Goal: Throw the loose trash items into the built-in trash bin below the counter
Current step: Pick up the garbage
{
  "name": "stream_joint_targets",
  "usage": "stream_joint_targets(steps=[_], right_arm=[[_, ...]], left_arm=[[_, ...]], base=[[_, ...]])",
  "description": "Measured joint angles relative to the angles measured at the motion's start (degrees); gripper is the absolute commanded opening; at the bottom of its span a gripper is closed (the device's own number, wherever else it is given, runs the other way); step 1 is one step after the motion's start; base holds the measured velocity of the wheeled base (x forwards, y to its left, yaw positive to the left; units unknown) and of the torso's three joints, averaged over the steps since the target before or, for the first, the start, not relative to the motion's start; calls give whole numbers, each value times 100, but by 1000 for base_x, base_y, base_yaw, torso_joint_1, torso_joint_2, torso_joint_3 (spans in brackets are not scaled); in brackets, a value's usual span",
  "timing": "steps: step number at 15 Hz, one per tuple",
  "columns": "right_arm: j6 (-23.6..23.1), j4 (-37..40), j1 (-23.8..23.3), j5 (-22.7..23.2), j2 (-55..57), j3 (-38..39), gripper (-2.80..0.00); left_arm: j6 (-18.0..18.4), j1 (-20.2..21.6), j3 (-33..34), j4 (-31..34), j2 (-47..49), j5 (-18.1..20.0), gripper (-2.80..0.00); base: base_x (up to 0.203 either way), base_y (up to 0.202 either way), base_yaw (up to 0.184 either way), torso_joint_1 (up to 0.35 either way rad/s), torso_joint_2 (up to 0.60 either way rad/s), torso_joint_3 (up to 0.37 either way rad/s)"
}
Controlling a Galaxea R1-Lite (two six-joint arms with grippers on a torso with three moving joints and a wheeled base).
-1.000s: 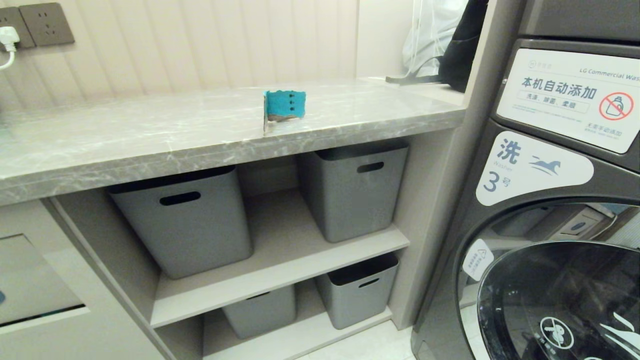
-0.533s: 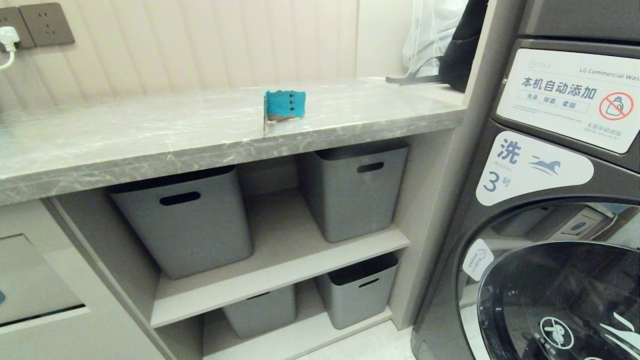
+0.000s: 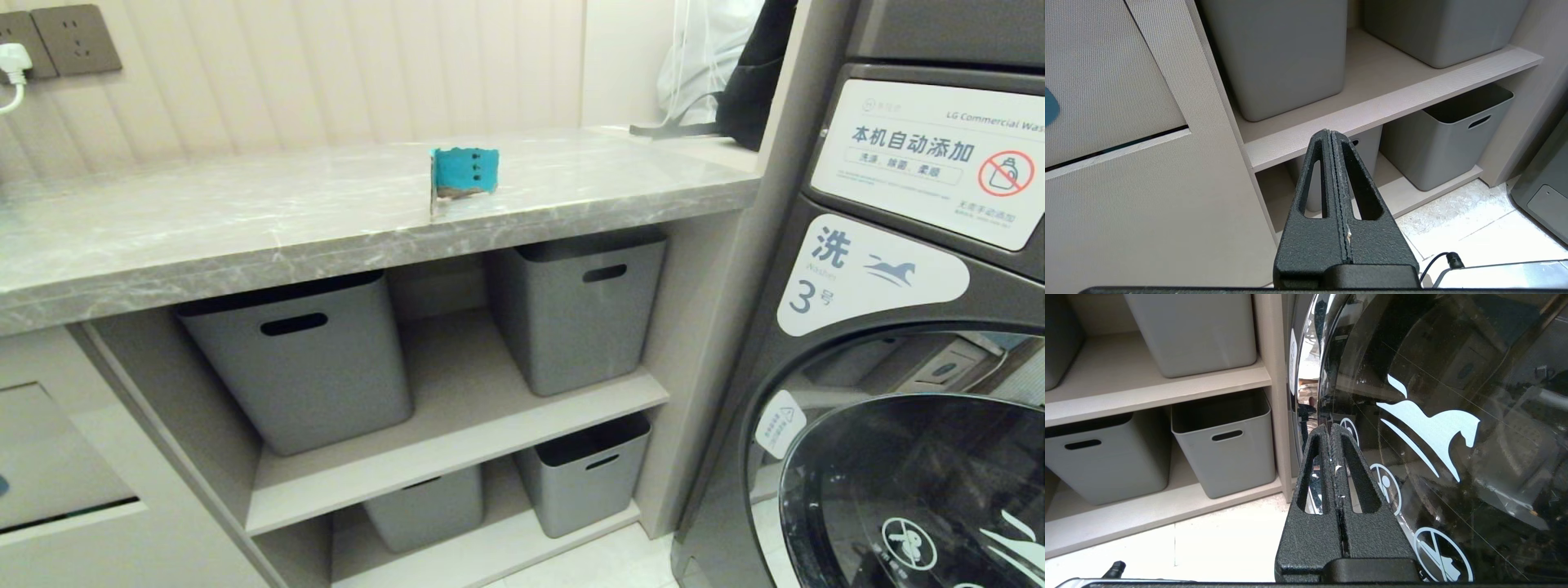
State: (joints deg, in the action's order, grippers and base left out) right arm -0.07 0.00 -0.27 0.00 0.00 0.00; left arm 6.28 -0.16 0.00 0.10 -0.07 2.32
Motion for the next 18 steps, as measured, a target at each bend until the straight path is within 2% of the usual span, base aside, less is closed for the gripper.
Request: stream_joint_targets(steps=[13, 18], right_arm=[[0, 0, 0, 0, 0, 0, -280], [0, 0, 0, 0, 0, 0, -280]], left_arm=[[88, 5, 0, -5, 0, 7, -280], [89, 5, 0, -9, 0, 5, -280]], base=[[0, 0, 0, 0, 0, -4], [0, 0, 0, 1, 5, -163]])
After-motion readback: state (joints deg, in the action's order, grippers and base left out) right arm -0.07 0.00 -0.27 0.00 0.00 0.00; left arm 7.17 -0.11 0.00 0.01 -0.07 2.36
